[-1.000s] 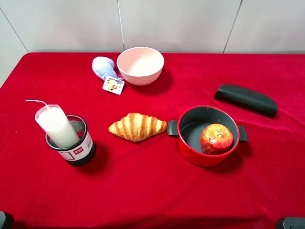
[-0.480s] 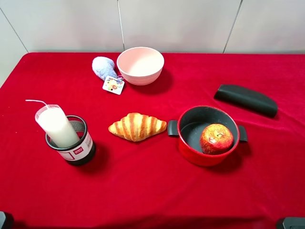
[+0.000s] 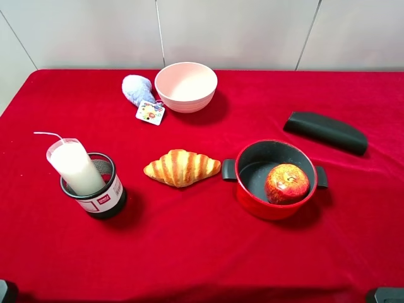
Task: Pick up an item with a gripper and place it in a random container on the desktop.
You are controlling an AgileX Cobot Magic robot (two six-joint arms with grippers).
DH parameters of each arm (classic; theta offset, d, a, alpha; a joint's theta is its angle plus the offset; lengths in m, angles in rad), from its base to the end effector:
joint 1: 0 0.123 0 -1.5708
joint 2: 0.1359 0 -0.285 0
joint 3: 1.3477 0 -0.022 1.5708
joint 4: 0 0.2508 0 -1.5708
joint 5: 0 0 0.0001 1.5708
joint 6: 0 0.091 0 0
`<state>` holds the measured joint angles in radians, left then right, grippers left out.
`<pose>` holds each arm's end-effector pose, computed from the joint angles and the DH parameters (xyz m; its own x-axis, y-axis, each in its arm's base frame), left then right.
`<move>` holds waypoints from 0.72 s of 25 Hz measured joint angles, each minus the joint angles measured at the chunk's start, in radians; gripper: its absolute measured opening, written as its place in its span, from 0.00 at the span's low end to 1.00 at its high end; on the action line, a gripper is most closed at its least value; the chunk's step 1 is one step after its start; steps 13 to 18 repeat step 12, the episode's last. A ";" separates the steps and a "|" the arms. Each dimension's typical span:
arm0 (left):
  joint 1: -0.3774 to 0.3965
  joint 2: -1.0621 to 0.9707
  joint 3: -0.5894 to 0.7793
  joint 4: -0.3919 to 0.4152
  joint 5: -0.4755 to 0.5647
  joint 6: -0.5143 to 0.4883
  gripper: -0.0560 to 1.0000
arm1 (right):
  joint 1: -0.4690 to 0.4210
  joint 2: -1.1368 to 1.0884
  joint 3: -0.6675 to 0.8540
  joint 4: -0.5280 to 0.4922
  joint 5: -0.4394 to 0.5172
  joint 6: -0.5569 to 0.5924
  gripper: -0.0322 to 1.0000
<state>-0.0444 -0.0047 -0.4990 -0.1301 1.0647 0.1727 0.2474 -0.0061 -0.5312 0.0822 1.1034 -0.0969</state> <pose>-0.0064 -0.0101 0.2772 -0.4341 0.1278 -0.8918 0.1937 0.9800 0.0462 -0.0127 0.0037 0.2826 -0.4264 -0.1692 -0.8886 -0.3334 0.9426 -0.0195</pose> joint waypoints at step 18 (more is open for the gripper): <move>0.000 0.000 0.000 0.000 0.000 0.000 0.95 | 0.000 0.000 0.000 0.000 0.000 0.000 0.70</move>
